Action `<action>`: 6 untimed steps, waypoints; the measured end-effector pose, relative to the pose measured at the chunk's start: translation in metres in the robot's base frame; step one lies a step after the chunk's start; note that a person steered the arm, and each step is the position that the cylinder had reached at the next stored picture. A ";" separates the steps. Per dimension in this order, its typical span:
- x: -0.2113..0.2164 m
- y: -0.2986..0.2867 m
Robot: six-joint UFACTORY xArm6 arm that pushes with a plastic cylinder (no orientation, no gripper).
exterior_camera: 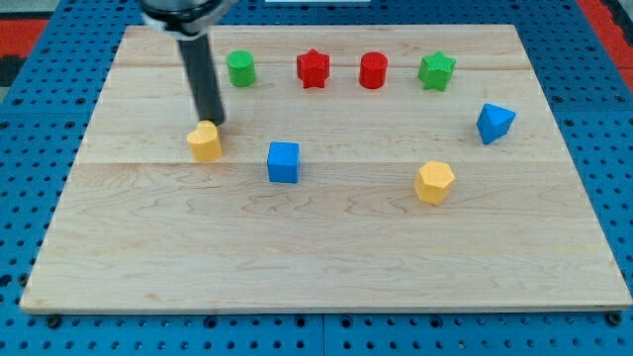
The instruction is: Place the yellow heart top to the blue cube
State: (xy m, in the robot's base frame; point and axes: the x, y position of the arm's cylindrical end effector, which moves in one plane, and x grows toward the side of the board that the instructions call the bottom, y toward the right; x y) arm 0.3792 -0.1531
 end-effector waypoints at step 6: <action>0.032 0.076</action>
